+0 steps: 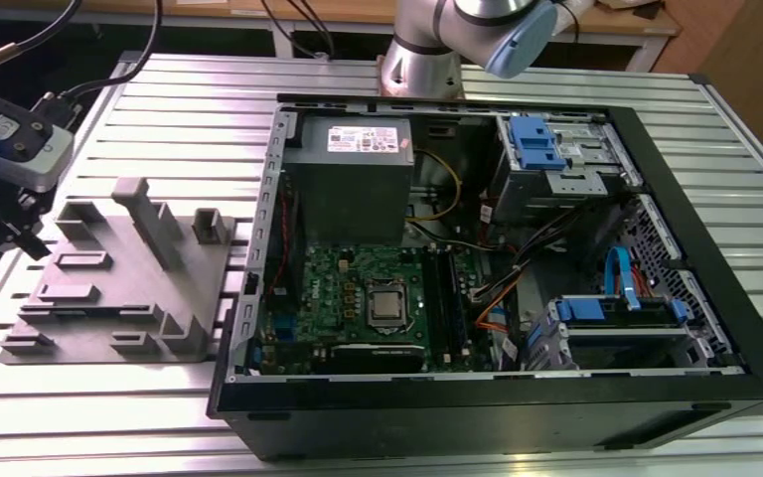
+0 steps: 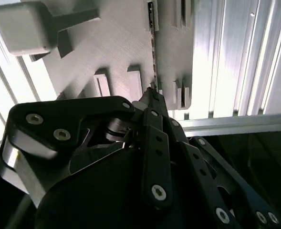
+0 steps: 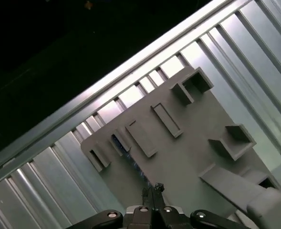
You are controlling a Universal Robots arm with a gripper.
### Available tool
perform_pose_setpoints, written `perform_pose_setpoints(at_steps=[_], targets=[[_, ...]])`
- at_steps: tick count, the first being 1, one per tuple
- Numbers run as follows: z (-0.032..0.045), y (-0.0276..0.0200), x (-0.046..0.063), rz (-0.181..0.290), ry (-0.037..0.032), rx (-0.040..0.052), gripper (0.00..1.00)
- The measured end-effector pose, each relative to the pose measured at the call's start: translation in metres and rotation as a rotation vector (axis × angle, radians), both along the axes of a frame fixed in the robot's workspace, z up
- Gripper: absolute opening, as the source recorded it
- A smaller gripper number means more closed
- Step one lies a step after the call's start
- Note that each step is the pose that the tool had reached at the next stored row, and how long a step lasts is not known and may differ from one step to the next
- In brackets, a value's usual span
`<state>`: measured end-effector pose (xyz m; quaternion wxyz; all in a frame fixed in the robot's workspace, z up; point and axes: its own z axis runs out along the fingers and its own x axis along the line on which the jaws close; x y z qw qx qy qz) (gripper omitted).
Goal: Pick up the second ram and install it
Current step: 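Pick up the second ram and move it above second insertion slot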
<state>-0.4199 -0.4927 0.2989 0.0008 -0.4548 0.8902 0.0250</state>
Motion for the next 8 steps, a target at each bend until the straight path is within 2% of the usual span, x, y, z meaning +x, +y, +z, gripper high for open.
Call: perform_pose_setpoints(at_steps=[8], targets=[[-0.0007, 0.0000, 0.0000, 0.145, 0.0000, 0.0000, 0.07]])
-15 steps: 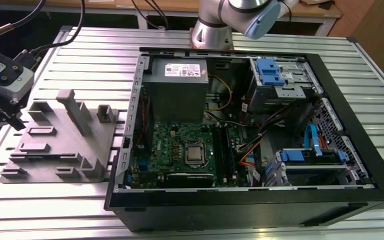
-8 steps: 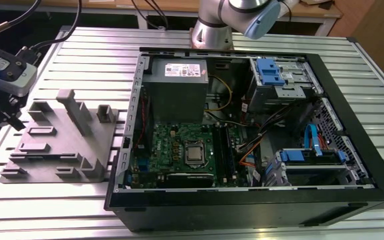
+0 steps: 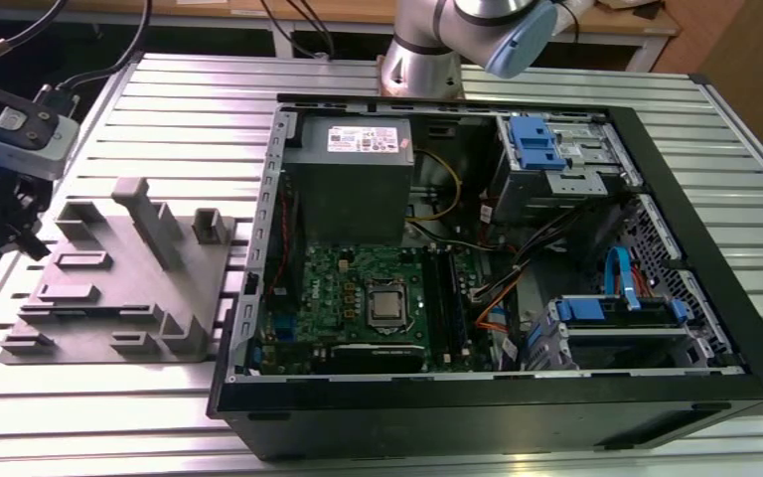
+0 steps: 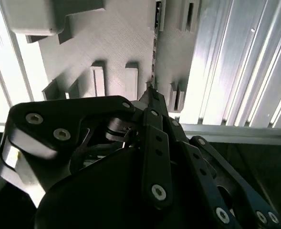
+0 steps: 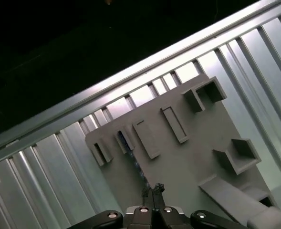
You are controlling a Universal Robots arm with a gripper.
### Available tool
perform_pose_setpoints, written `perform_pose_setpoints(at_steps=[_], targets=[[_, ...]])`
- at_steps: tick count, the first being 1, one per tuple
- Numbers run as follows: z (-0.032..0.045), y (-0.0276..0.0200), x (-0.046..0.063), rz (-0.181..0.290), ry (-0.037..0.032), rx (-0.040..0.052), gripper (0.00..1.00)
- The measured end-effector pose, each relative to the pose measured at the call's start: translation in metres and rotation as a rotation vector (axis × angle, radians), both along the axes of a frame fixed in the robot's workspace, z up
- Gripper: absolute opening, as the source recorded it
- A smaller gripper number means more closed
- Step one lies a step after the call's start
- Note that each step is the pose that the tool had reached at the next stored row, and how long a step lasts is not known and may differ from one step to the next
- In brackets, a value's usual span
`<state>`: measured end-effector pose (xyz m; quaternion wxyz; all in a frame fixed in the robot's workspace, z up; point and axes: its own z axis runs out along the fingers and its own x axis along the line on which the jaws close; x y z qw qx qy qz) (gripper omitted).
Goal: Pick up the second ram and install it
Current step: 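Pick up the second ram and move it above second insertion slot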
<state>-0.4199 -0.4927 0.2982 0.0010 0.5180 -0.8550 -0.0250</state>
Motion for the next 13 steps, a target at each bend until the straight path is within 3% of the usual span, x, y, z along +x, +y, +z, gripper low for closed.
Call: perform_pose_setpoints(at_steps=[13], targets=[[-0.0016, 0.0000, 0.0001, 0.237, 0.0001, -0.0001, 0.07]])
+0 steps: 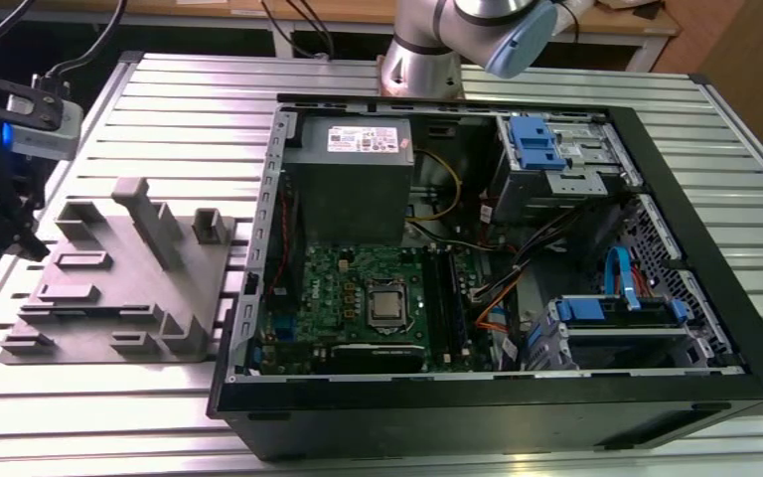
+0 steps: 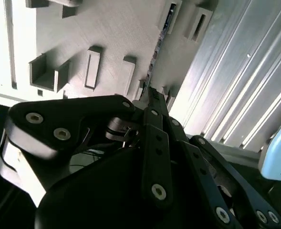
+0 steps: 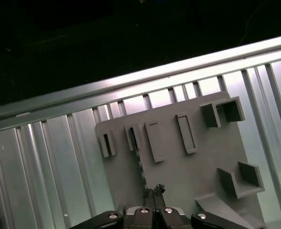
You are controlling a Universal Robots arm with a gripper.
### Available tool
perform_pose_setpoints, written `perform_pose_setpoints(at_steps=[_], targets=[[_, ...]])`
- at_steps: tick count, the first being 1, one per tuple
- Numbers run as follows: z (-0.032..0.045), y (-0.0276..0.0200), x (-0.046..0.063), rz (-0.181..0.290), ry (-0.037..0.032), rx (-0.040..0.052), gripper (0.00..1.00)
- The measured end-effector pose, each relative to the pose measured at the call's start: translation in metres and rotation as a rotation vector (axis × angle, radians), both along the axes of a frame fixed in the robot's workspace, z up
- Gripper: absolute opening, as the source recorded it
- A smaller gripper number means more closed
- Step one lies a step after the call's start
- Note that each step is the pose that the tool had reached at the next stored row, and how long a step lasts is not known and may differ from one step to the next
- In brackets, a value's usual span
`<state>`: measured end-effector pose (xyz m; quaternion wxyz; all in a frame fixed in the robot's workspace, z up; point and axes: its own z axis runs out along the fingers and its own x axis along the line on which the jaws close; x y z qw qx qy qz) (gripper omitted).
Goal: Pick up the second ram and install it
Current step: 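Pick up the second ram and move it above second insertion slot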
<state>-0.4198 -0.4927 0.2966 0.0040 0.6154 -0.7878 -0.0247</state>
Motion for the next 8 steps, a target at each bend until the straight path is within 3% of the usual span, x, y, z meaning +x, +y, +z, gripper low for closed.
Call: perform_pose_setpoints(at_steps=[8], targets=[[-0.0018, 0.0000, 0.0000, 0.147, -0.0001, 0.0002, 0.07]])
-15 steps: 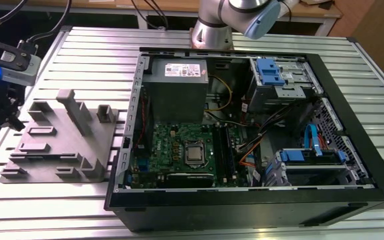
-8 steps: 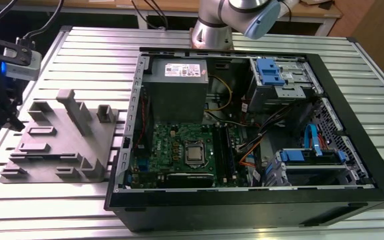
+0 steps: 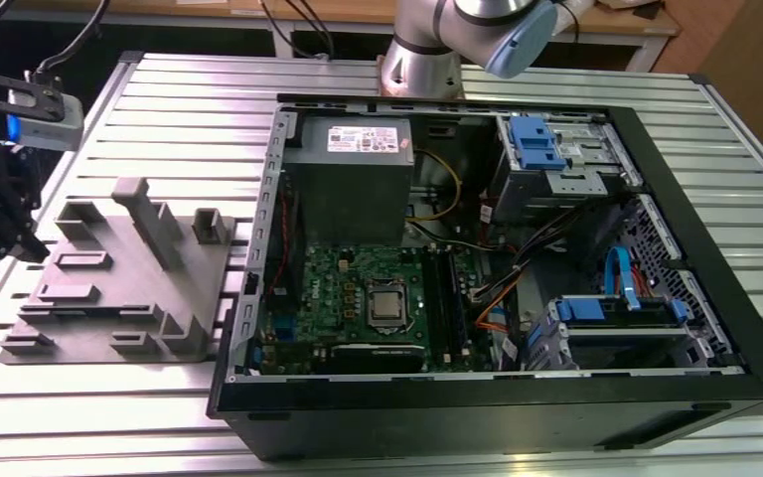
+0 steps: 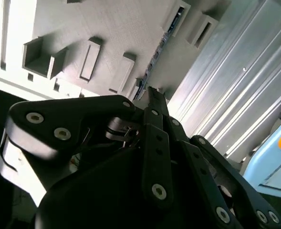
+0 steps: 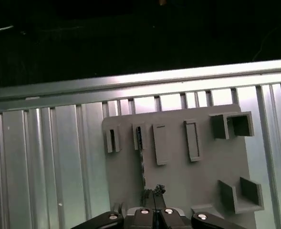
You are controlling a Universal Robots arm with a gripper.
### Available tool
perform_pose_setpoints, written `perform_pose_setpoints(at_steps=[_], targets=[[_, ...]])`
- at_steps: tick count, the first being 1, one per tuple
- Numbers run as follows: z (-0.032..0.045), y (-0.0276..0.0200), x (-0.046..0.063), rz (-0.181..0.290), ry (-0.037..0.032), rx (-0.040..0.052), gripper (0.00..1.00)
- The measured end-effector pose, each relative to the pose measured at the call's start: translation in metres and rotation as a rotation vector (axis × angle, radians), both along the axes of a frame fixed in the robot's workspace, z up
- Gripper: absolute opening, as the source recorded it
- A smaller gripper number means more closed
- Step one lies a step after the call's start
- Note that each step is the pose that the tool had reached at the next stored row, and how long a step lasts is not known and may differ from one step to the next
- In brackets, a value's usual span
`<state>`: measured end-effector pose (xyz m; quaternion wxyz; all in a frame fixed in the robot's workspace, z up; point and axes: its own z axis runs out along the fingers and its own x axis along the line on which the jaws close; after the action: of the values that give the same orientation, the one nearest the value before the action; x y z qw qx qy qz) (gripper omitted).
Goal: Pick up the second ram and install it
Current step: 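Pick up the second ram and move it above second insertion slot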
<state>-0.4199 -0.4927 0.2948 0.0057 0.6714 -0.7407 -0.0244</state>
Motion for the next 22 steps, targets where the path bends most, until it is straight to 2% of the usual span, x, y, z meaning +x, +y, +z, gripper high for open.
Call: perform_pose_setpoints(at_steps=[6, 12, 17, 22], targets=[[-0.0007, 0.0000, 0.0000, 0.100, 0.0001, 0.0001, 0.07], [-0.0011, 0.0000, 0.0000, 0.103, -0.0001, 0.0001, 0.07], [-0.0046, 0.0001, 0.0000, 0.114, -0.0002, 0.0013, 0.07], [-0.0083, 0.0000, 0.0000, 0.158, -0.0002, 0.0036, 0.07]])
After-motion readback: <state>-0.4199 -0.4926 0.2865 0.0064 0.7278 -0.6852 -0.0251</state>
